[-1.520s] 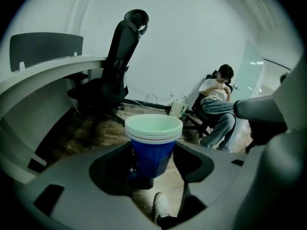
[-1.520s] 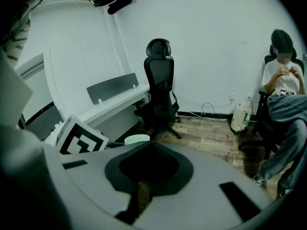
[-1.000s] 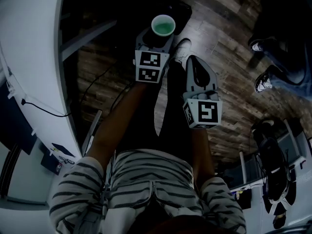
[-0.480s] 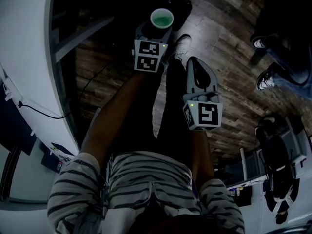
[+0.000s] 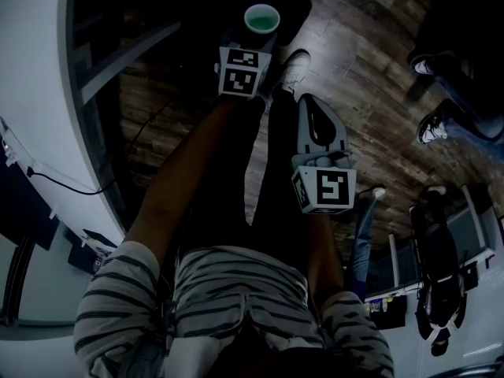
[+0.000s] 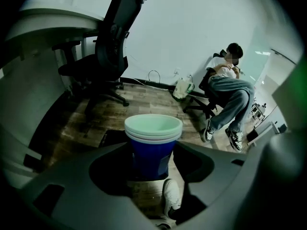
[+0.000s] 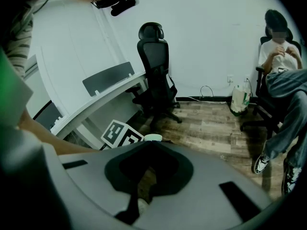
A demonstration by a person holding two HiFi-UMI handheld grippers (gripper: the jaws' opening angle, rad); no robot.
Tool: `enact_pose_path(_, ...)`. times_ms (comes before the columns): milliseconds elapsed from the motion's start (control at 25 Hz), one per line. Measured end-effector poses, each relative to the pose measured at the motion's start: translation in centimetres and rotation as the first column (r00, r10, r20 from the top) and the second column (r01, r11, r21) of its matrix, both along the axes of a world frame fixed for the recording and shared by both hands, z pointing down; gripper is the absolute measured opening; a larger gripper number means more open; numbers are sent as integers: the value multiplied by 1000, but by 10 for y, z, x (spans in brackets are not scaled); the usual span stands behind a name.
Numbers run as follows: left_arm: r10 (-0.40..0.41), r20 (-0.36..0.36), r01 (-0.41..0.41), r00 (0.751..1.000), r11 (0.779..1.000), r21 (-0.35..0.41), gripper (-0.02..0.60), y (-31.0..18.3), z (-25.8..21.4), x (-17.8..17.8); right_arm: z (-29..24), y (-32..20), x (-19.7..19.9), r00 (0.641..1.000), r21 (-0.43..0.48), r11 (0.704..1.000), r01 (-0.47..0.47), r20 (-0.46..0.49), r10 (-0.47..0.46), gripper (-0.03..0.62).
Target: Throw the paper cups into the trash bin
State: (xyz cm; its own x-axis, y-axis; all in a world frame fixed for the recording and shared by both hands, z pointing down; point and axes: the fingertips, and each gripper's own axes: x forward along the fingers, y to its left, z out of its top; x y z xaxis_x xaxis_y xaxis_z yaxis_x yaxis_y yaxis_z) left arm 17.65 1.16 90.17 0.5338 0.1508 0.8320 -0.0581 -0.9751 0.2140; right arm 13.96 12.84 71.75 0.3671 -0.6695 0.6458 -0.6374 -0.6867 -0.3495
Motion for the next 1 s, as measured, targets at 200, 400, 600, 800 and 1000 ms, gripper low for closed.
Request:
enact_pose_path(200,14,20,-14,1000,1000,4,287,-1,18,-2,2,-3,3,1000,12,1000,-9,-3,9,11)
enact_pose_path(400,20,44,-20,999,1000,1,285,1,33,-1,8,-1,4,1000,4,1000,-3,-1,3,11)
enact_pose_path(600,10,55,-11,998,1000,22,287,-8,52,-1,15,-3,4,1000,-1,1000,-13,4,13,11)
enact_pose_path(800,16,91,-18,996,1000,25,287,-10,66,-2,18,-2,0,1000,-4,1000,-11,7,11,11)
enact_pose_path(1000,2,123,-4,992,1000,9,287,-11,78,-4,22,-2,-4,1000,-9,1000,-8,16,8,11)
